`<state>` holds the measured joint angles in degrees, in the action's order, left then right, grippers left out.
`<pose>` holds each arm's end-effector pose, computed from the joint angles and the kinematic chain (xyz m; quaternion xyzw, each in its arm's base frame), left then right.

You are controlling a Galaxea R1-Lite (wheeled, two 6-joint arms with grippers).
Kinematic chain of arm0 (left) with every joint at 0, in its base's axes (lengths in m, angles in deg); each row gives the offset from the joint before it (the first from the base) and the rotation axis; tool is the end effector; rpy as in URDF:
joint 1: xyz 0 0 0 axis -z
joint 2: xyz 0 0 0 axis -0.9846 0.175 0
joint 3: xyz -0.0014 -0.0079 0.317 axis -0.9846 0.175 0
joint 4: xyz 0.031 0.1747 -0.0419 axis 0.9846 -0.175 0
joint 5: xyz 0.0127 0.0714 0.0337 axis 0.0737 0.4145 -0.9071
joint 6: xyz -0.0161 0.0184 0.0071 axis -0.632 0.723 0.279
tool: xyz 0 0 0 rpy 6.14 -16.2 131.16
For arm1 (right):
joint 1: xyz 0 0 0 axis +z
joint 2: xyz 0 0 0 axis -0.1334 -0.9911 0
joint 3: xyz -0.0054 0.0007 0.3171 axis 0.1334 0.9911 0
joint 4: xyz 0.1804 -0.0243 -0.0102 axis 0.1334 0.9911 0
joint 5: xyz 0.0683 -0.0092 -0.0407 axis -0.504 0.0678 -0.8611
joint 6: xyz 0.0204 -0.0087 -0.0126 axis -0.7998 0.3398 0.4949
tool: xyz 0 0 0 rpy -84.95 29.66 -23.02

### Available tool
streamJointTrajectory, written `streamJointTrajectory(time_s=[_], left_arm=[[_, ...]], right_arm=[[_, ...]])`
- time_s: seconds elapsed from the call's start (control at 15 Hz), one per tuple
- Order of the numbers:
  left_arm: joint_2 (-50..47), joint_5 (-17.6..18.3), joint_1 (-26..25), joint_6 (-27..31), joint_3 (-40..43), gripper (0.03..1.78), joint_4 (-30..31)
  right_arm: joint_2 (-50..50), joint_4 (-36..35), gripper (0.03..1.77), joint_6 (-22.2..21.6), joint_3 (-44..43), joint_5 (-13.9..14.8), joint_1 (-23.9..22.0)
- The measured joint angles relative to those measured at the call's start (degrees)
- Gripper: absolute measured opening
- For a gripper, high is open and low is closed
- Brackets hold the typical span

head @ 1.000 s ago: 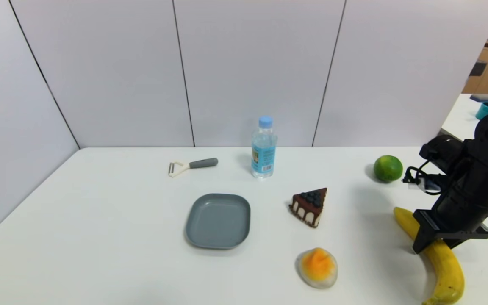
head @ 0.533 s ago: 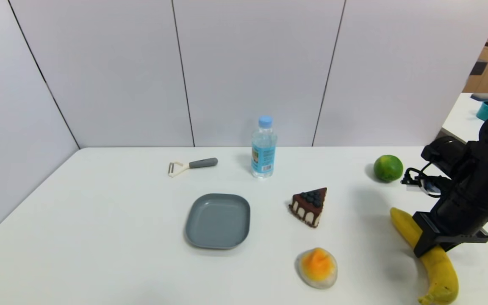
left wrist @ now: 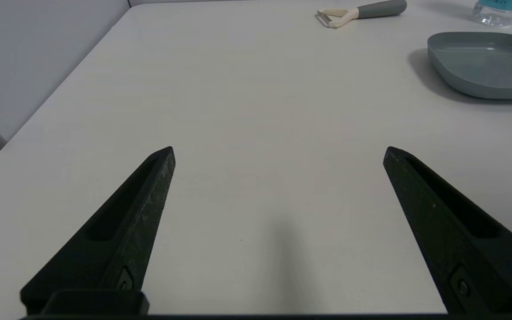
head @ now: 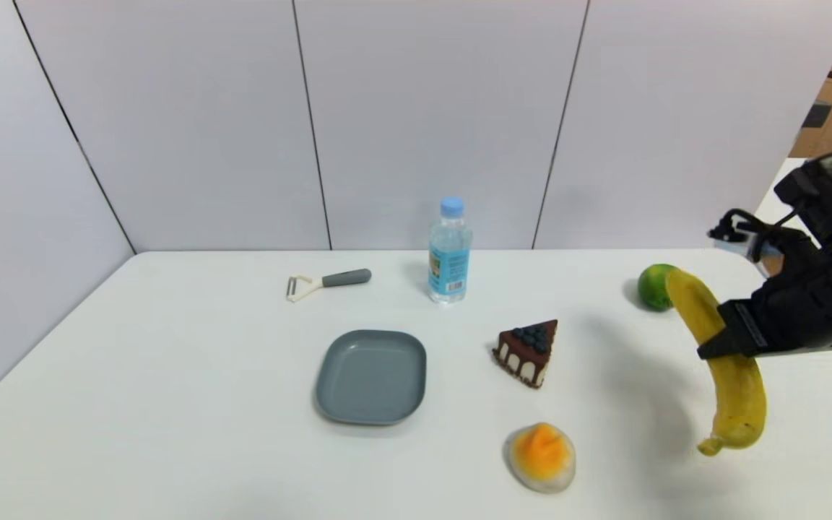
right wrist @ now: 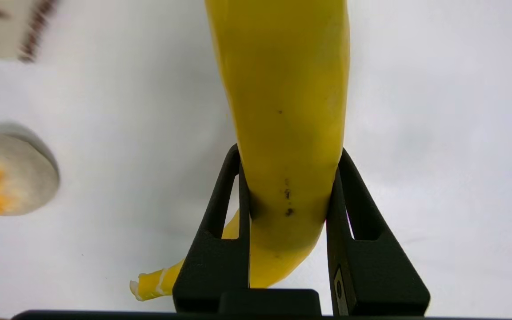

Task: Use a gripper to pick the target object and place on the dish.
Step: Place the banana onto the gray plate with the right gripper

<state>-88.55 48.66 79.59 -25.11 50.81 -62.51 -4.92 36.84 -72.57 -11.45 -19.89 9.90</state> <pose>-0.0457 -0.0003 0.0757 0.0017 -0.0011 0.0014 1.0000 0.2548 0.0128 0.2349 -0.0156 0.5031 0.0868 0.8597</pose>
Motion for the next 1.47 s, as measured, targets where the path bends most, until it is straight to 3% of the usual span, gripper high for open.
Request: streamJointTrajectory(time_s=[0.4, 0.8, 1.07, 1.47], left_arm=[[0.0, 0.0, 0.0, -0.02, 0.0, 1.69, 0.02], [0.0, 0.0, 0.0, 0.0, 0.0, 1.69, 0.02], [0.0, 0.0, 0.0, 0.0, 0.0, 1.69, 0.02], [0.0, 0.0, 0.0, 0.0, 0.0, 1.69, 0.02]], right_arm=[[2.04, -1.82, 0.47, -0.65, -16.26, 4.24, 9.31], [-5.88, -2.43, 0.47, -0.54, -35.69, 7.84, 21.91], [-12.54, -12.96, 0.47, 0.18, -38.92, 8.51, 28.9], [-20.18, -14.58, 0.47, 0.96, -39.17, 8.51, 37.32]])
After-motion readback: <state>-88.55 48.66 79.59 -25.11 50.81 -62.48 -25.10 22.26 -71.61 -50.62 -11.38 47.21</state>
